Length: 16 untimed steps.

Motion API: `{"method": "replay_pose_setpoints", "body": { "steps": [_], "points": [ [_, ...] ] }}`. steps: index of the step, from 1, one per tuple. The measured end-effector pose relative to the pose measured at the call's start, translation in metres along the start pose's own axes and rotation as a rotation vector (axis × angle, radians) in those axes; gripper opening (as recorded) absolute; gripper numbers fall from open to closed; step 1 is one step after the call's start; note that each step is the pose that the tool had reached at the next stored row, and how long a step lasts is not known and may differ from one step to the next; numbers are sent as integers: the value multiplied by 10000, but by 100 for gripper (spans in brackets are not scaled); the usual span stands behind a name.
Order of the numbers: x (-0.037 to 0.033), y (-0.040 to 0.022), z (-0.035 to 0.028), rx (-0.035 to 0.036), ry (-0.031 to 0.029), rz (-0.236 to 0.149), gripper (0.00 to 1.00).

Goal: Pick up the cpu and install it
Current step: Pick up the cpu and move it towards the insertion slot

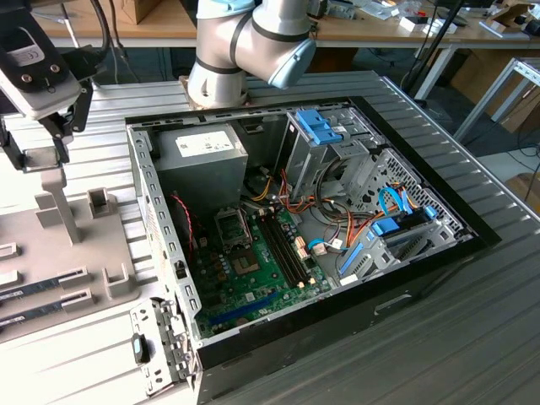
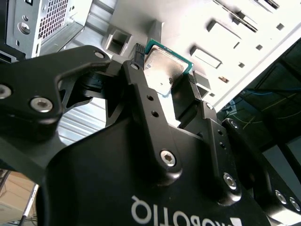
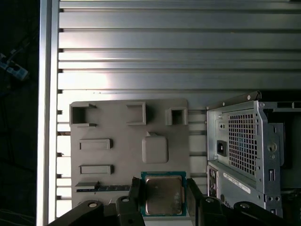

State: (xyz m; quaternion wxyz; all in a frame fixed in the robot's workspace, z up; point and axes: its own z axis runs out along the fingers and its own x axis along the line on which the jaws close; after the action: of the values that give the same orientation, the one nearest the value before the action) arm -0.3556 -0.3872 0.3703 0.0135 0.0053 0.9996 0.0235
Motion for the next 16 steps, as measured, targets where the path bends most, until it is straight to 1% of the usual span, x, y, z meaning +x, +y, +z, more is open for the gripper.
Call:
{"method": "replay_pose_setpoints", "body": {
  "steps": [4, 16],
  "points": [
    [-23, 0, 1, 0, 0, 0, 47],
    [-65, 0, 5, 0, 0, -1, 47]
  ]
}}
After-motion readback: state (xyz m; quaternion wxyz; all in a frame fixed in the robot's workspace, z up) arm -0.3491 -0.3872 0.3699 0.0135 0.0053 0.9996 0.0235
